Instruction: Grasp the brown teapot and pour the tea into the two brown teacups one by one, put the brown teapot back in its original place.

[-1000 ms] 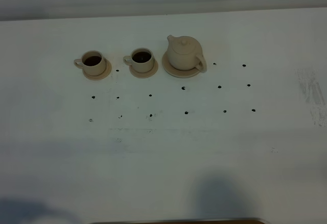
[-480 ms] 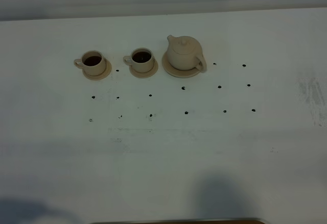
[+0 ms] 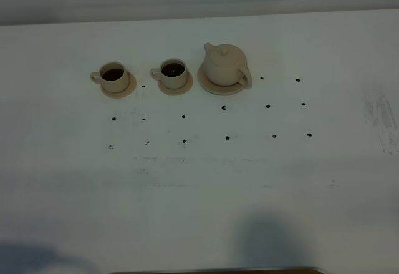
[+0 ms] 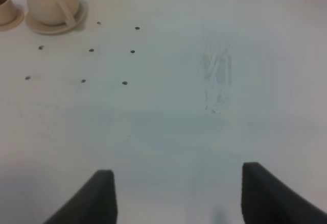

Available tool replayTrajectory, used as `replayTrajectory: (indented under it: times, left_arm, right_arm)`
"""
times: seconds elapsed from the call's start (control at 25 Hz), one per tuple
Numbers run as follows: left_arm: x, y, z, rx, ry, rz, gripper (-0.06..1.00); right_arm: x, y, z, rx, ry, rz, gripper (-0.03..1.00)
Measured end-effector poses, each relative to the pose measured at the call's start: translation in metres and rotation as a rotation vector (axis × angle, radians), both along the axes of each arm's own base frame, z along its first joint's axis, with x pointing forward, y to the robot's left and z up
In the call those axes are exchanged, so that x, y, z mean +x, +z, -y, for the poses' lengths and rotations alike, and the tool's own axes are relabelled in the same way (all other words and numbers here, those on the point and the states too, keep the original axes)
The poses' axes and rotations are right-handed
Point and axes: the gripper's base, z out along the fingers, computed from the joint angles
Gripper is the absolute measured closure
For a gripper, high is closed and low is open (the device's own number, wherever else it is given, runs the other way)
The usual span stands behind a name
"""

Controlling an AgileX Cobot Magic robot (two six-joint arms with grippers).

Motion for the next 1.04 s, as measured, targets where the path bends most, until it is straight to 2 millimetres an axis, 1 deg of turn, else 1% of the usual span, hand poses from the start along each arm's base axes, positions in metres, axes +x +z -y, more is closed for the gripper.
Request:
replayTrajectory:
  times: [0.84,1.04]
  left_arm:
    - [0.0,0.0,0.0,0.0,0.0,0.0,0.88]
    - [0.0054,0.0,0.0005,0.004,0.0,-0.038,0.88]
  right_arm:
    - [0.0,-0.0001,-0.0001,0.001,0.001,-0.001,0.43]
    - [0.0,-0.0001,-0.0001,0.001,0.001,-0.001,0.43]
